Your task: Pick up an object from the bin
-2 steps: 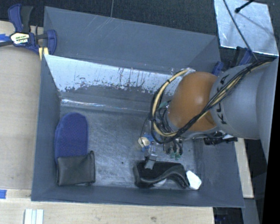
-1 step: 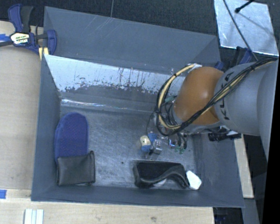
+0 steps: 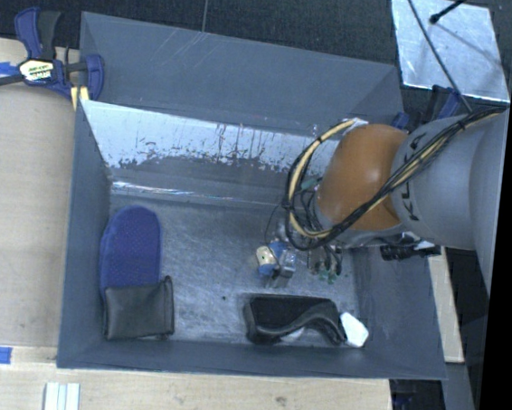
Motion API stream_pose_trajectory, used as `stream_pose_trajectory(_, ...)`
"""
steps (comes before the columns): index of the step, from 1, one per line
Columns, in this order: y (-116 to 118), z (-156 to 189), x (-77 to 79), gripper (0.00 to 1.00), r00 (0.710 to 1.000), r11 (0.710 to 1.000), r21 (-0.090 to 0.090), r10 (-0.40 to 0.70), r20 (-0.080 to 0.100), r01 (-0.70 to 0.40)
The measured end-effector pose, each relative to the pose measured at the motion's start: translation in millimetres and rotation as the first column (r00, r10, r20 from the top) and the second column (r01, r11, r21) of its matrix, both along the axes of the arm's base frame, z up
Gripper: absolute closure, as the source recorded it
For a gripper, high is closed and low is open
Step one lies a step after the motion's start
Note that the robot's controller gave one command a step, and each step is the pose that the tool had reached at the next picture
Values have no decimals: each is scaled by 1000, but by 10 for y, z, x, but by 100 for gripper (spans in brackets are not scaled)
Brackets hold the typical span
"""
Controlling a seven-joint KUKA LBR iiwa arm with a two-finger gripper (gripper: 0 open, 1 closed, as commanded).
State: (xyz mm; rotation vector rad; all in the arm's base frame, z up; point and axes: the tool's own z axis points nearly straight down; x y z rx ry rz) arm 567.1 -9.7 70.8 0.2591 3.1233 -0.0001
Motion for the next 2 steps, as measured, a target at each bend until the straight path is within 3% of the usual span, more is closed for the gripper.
stream_pose_trajectory(1,-44,1125,-76,100,999,999,1,-51,4,51)
stream_pose_trajectory(2,-50,1920,-25,100,996,996,1,-84,5,84)
